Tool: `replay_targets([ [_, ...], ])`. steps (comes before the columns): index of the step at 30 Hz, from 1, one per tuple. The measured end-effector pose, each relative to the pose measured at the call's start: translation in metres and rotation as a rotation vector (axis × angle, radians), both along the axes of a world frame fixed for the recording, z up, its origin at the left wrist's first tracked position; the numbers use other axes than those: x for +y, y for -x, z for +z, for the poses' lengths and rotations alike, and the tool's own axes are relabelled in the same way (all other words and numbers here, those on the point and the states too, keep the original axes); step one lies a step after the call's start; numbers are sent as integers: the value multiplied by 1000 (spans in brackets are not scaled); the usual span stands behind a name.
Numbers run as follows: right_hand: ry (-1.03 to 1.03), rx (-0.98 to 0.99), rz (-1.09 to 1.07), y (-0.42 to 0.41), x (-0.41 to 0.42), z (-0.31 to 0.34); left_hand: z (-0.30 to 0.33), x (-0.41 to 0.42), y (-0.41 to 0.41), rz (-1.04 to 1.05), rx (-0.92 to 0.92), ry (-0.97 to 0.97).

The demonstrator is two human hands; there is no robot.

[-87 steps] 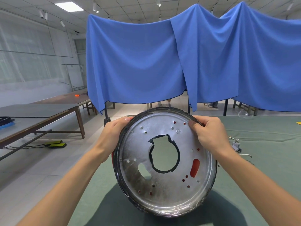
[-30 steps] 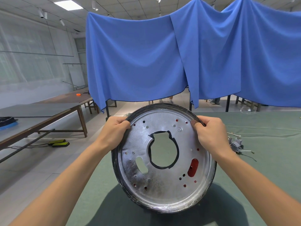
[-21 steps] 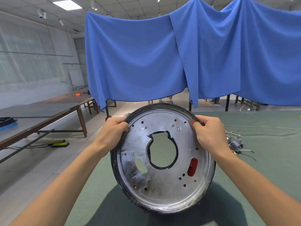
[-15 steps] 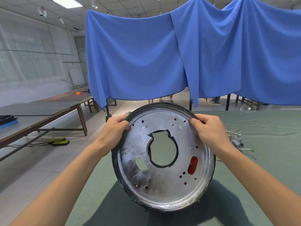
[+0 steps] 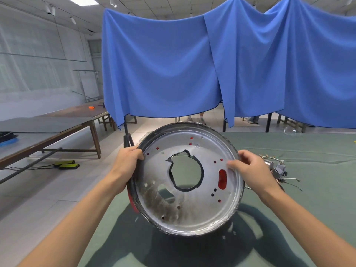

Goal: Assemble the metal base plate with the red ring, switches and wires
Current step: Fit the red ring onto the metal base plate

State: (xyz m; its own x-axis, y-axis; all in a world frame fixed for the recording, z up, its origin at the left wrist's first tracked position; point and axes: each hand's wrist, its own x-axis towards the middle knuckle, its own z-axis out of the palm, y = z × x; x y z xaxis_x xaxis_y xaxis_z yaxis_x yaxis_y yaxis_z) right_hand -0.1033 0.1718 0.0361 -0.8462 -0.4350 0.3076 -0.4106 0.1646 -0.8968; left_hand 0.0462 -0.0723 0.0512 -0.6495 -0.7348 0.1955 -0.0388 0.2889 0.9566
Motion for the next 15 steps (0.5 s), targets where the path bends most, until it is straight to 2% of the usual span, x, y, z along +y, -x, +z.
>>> replay_targets([
  [4,-57,119,-71,5,-2,-3,-4,0,-5,-115,59,-117],
  [8,-9,127,-154,11,-2,-8,-8,-2,-5,-248,96,-149],
  [15,77,113,-219,6,0,-8,-7,3,-3,-157,169,-153],
])
